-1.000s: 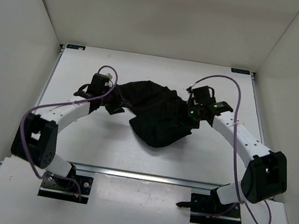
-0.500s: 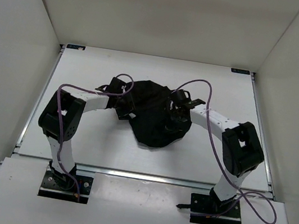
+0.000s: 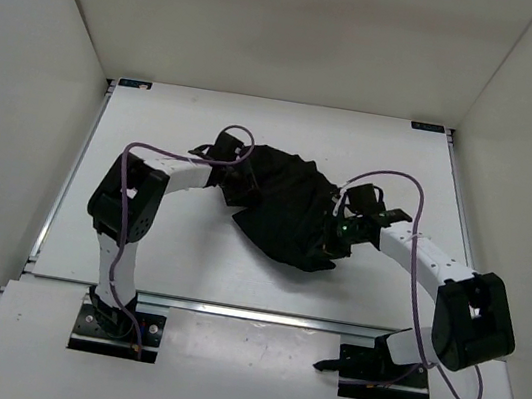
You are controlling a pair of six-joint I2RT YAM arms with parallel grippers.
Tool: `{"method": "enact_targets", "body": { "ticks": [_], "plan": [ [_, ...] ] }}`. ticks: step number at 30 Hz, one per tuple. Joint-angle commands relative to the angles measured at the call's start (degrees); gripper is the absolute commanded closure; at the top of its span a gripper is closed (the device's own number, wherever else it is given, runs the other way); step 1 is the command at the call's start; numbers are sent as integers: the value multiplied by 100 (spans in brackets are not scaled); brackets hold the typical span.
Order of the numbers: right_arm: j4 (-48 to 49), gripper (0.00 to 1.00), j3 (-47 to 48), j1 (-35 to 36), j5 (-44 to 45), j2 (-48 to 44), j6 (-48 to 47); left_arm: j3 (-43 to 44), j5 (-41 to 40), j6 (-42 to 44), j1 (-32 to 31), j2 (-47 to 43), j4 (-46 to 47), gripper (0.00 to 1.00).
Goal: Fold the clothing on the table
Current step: Flatten the skirt out
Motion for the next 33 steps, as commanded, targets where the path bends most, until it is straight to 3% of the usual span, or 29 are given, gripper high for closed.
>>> {"method": "enact_targets", "body": {
  "ticks": [1, 3, 4, 5, 7, 13, 18, 21, 22, 24, 27, 29, 33],
  "plan": [
    [177, 100, 7, 199, -183, -31, -102, 517, -277, -102, -23, 261, -243, 41],
    [186, 100, -46, 138, -279, -136, -154, 799, -294, -49, -5, 499, -428, 43],
    [212, 100, -98, 60, -288, -232, -172, 913, -312, -14, 12, 595, -490, 51],
    [178, 100, -194, -45, -340, -311, -216, 975, -295, -5, 38, 674, -464, 70],
    [116, 100, -291, -265, -394, -460, -347, 950, -251, 30, 91, 693, -438, 100],
    [-323, 100, -608, -1959, -430, -1015, -839, 450, 57, 399, 495, 27, -499, 100],
    [-937, 98, -320, -3025, 1273, -876, -832, -1052, 250, 628, 908, -1492, -359, 100],
    [-1158, 83, 58, -3158, 2301, -787, -875, -1974, 514, 611, 1041, -2249, -61, 100],
    [-1185, 78, 182, -3062, 2426, -804, -928, -2143, 601, 550, 1032, -2347, -42, 99],
    [-1263, 67, 681, -2467, 2620, -962, -928, -2372, 725, 610, 927, -2585, -208, 72],
    [-1553, 60, 1314, -1727, 2569, -980, -561, -2671, 822, 480, 804, -2900, -122, 74],
    [-1633, 59, 1404, -982, 2489, -1041, -96, -2820, 857, 313, 733, -3173, 54, 58],
    [-863, 53, 678, 224, 1963, -1217, 1073, -3006, 936, -65, 741, -3621, 326, 57]
  ]
}}
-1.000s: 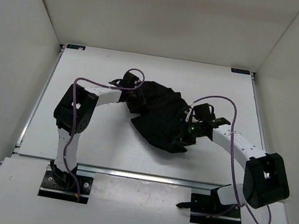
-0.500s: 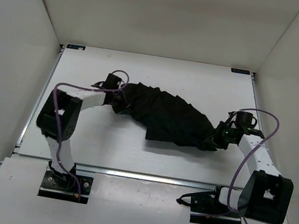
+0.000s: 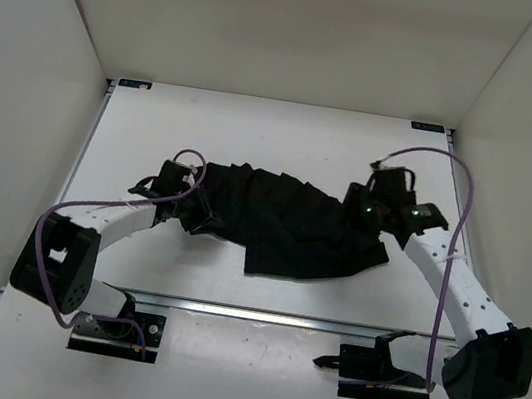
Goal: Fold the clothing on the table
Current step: Flatten the skirt out
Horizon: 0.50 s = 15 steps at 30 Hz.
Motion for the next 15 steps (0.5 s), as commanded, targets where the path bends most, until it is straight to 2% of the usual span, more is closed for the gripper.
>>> {"method": "enact_targets", "body": {
  "ticks": [1, 6, 9, 11, 12, 13, 15],
  "plan": [
    [329, 52, -727, 983, -359, -75, 1224, -90, 206, -304, 20, -619, 445, 56],
    [1926, 44, -1730, 1828, -1035, -30, 2558, -64, 232, -471, 222, -831, 498, 54],
    [2483, 44, -1855, 2189, -993, 250, 3052, 129, 171, -454, 293, -638, 568, 54],
    [2790, 43, -1872, 2347, -931, 514, 3325, 487, 31, -323, 285, -296, 498, 53],
    [3426, 43, -1994, 2462, -975, 785, 3892, 916, -83, -200, 319, 10, 333, 51],
    [3433, 43, -1995, 2489, -984, 787, 3897, 921, -206, -199, 319, 13, 331, 50],
    [3932, 43, -2231, 2585, -923, 1049, 4362, 1497, -373, -164, 328, 459, 112, 50]
  ]
}}
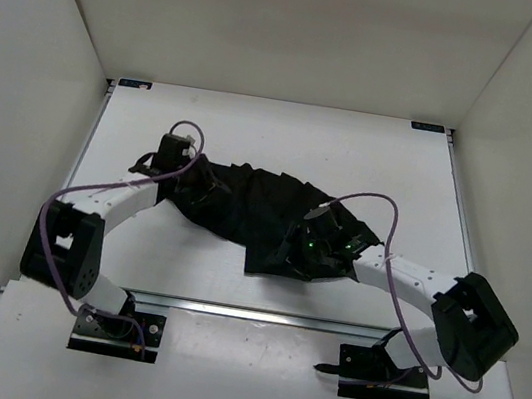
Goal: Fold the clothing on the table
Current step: Flatten the skirt out
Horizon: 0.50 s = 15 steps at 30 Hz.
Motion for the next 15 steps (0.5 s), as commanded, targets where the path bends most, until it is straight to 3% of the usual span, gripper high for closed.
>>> {"method": "enact_targets", "body": {
  "ticks": [1, 4, 15],
  "plan": [
    [1332, 43, -211, 186, 59, 360, 1289, 936, -354, 169, 55, 458, -131, 46],
    [1517, 43, -176, 177, 217, 703, 1502, 1744, -416, 178, 11, 1117, -412, 48],
    [2088, 44, -360, -16, 235, 1275, 1951, 3310, -583, 283, -129, 3121, -1361, 43]
  ]
}}
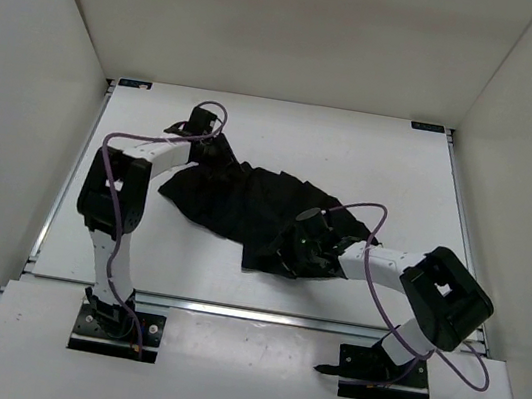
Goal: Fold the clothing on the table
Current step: Flatten the skirt out
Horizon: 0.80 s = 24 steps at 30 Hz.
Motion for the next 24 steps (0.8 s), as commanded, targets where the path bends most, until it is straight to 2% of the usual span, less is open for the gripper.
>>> {"method": "enact_targets", "body": {
  "ticks": [1, 3, 4, 5, 6, 8, 12, 19, 24],
  "plan": [
    [380, 46, -196, -143, 124, 136, 204, 388, -174, 204, -99, 325, -571, 40],
    [135, 53, -100, -213, 36, 258, -119, 389, -175, 318, -134, 579, -694, 40],
    [29, 70, 14, -266, 1, 346, -234, 380, -227, 406, -186, 693, -781, 49],
    [2, 91, 41, -336, -8, 382, -444, 371, -245, 450, -222, 729, -799, 60],
    [-85, 99, 76, -363, -87, 426, -612, 327, -210, 503, -213, 756, -773, 64],
    [-225, 100, 85, -476, -70, 444, -849, 108, -148, 530, -196, 765, -686, 98],
    [-822, 100, -46, -863, -70, 76, -1542, -199, -52, 775, -126, 581, -563, 100],
    [-2089, 100, -108, -2374, 18, -1127, -3634, -1174, 396, 1180, 296, -542, -72, 100],
    [-2958, 100, 365, -3262, -202, -1727, -4654, -1106, 765, 1206, 419, -1186, 35, 100]
  ]
}}
